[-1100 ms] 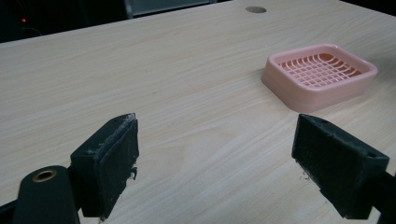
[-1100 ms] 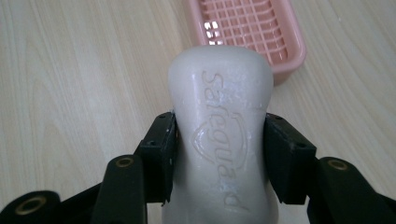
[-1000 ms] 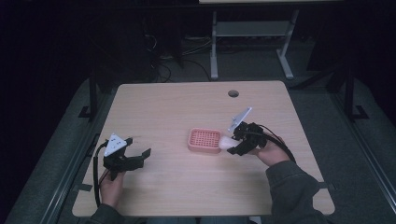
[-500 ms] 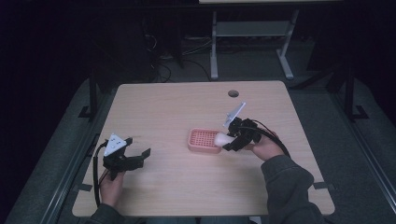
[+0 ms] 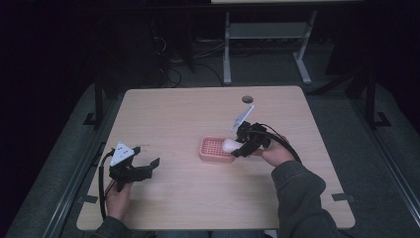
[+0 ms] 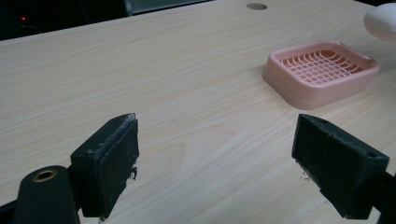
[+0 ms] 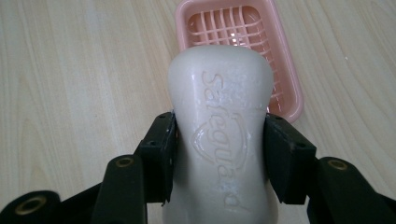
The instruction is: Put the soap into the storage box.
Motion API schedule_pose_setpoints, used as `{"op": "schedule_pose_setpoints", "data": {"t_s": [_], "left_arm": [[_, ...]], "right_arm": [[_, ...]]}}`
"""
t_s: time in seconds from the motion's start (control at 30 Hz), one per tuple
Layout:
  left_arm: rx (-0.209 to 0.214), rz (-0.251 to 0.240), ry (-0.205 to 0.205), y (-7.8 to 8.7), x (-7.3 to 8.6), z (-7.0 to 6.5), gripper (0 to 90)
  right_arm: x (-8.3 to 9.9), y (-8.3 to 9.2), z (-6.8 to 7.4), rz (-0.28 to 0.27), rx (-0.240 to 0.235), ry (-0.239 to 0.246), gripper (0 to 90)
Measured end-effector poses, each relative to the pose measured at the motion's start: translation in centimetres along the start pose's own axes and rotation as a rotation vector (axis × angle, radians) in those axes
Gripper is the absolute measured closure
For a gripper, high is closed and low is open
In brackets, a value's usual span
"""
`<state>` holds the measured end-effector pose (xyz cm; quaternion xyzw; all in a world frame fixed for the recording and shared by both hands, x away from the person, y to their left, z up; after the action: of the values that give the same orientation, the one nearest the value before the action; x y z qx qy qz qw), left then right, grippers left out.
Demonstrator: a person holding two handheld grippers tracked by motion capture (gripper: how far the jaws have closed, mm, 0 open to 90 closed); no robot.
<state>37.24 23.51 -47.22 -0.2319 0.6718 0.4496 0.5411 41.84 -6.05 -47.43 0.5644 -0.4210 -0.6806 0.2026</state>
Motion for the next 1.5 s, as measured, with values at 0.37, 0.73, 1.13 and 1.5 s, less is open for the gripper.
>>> {"op": "schedule_pose_setpoints", "data": {"t_s": [0.37, 0.73, 1.13, 1.5], "left_arm": [[-0.004, -0.004, -0.001, 0.1, -0.1, -0.1, 14.6], [-0.001, 0.000, -0.003, 0.0, -0.1, -0.1, 14.6], [0.002, 0.003, -0.010, -0.1, 0.0, -0.2, 14.6], [0.000, 0.003, -0.004, -0.1, 0.0, -0.1, 14.6]], "right_arm": [[-1.5, -1.4, -0.3, 0.013, 0.008, 0.042, 48.2], [-2.1, -2.8, -0.7, 0.005, -0.010, 0.032, 48.9], [-3.5, -4.2, -0.5, 0.039, -0.007, 0.062, 48.9], [-3.9, -6.2, -0.9, 0.067, -0.015, 0.057, 48.8]]}}
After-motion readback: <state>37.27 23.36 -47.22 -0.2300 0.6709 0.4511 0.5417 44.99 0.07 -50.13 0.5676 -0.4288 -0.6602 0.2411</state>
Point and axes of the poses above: each handheld gripper's, and its own axes: y roughly backward along the jaws, x roughly out of its underside, z roughly to its left, the point moved 10 cm from there along -y, roughly forward along the jaws, and after that the axes turned 7 degrees about -z, right-handed, at the moved point
